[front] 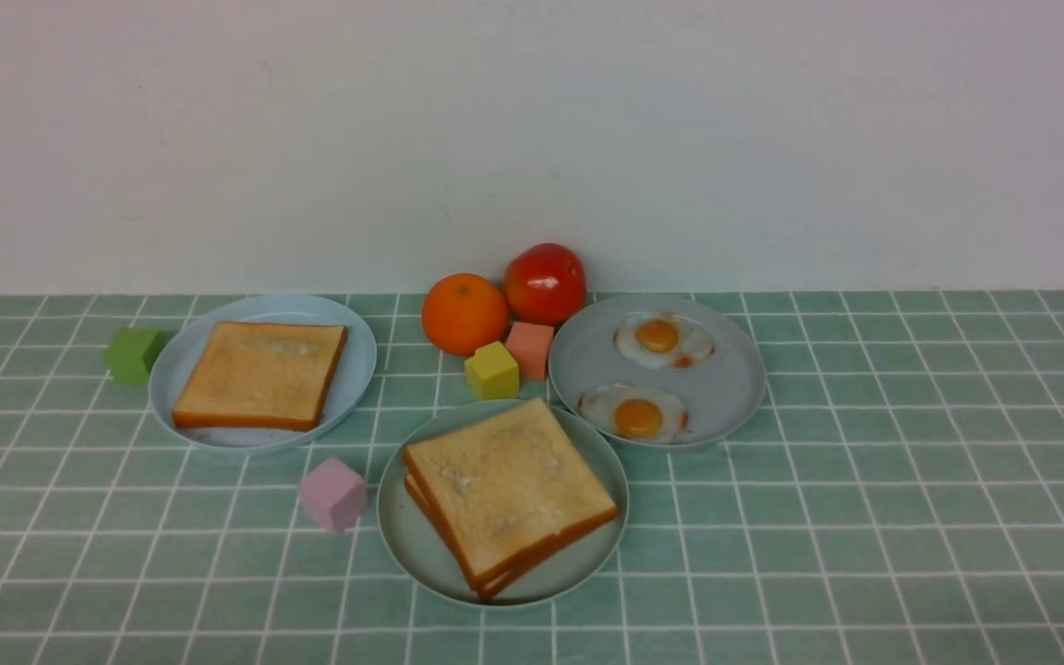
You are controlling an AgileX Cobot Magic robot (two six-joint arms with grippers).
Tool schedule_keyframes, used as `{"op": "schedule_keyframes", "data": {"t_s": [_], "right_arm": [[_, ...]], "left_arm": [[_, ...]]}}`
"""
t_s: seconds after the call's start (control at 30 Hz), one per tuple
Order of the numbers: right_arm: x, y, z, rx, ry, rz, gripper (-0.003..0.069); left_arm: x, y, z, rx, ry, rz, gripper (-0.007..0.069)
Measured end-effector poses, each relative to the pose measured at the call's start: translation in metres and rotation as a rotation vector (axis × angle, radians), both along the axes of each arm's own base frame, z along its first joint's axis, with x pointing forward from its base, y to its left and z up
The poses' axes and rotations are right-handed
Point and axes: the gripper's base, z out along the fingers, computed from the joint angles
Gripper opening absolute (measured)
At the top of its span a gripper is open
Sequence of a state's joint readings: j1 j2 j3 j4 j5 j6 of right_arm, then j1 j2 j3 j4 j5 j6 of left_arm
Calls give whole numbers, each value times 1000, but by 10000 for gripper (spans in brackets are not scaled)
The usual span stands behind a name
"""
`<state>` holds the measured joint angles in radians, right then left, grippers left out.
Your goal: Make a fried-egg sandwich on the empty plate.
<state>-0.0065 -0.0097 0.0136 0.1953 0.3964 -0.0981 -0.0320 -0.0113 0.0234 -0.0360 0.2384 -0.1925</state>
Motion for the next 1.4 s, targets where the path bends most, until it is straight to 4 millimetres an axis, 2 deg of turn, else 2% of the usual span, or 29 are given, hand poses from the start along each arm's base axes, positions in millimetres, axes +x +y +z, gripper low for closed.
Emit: {"op": "schedule_keyframes", "data": {"t_s": [0.1,0.17,1.4], "right_arm": [[0,0,0,0,0,0,13],[0,0,0,0,0,0,13],[0,0,0,0,0,0,31]], "left_arm": [[-2,0,-14,15,133,1,-13],[-3,0,-15,17,153,1,-13],[-3,0,-15,20,142,3,-13]]}}
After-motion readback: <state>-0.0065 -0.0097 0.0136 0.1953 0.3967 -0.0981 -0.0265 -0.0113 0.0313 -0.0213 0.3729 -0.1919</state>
